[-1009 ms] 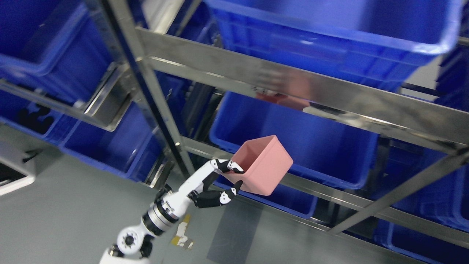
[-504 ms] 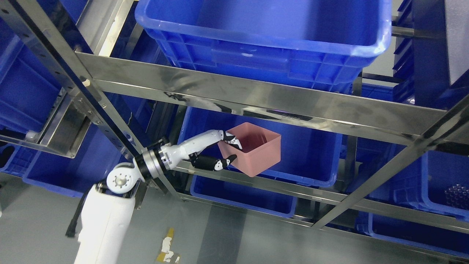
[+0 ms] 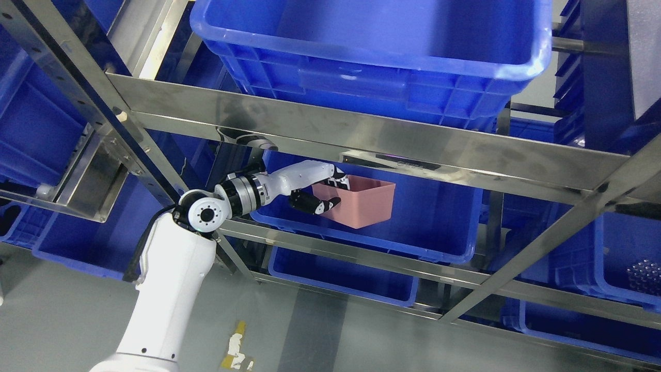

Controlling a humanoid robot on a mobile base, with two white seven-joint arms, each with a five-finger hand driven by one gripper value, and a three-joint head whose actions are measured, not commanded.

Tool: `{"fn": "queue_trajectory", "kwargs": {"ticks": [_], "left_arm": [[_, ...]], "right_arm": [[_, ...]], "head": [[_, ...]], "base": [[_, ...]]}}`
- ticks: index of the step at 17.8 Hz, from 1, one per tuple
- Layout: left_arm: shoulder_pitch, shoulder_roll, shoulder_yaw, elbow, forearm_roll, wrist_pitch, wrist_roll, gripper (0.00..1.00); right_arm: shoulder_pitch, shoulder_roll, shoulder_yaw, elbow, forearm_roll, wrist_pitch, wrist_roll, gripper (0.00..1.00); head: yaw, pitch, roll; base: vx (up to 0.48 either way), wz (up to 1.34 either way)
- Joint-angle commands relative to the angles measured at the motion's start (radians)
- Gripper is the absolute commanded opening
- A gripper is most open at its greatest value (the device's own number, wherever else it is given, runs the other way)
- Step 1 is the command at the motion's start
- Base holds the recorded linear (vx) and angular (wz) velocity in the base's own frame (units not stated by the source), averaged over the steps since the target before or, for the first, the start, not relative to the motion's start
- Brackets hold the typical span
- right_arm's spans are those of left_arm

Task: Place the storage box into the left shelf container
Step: 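Extend the left hand into the lower blue bin on the shelf, then open the left hand to drop the pink box into the blue bin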

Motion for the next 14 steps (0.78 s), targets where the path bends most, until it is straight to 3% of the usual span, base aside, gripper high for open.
{"fn": "queue_trajectory", "kwargs": {"ticks": [1,5,7,8,11,14], "left_arm": [[-0.034,-0.024,-0.063,0.136,-0.025,-0.001,0.191,0.73],[0.016,-0.024,-0.031,-0.008,0.304,0.026,0.326,0.78],[0.104,-0.024,0.0,-0.15,0.486,0.11,0.452,0.81],[0.165,-0.024,0.015,-0.236,0.55,0.164,0.547,0.88],[0.294,-0.024,0.053,-0.425,0.58,0.236,0.805,0.99],[0.429,-0.024,0.055,-0.559,0.647,0.272,0.838,0.99]], "right_arm": [[0.009,-0.017,-0.005,-0.017,0.002,0.0,0.0,1.0],[0.009,-0.017,-0.005,-0.017,0.002,0.0,0.0,1.0],[0.009,-0.017,-0.005,-0.017,0.002,0.0,0.0,1.0],[0.009,-0.017,-0.005,-0.017,0.002,0.0,0.0,1.0],[0.009,-0.017,-0.005,-0.017,0.002,0.0,0.0,1.0],[0.009,-0.017,-0.005,-0.017,0.002,0.0,0.0,1.0]], "head": [[0.0,0.0,0.0],[0.0,0.0,0.0],[0.0,0.0,0.0],[0.0,0.0,0.0],[0.0,0.0,0.0],[0.0,0.0,0.0]], "base": [[0.0,0.0],[0.0,0.0],[0.0,0.0],[0.0,0.0],[0.0,0.0],[0.0,0.0]]}}
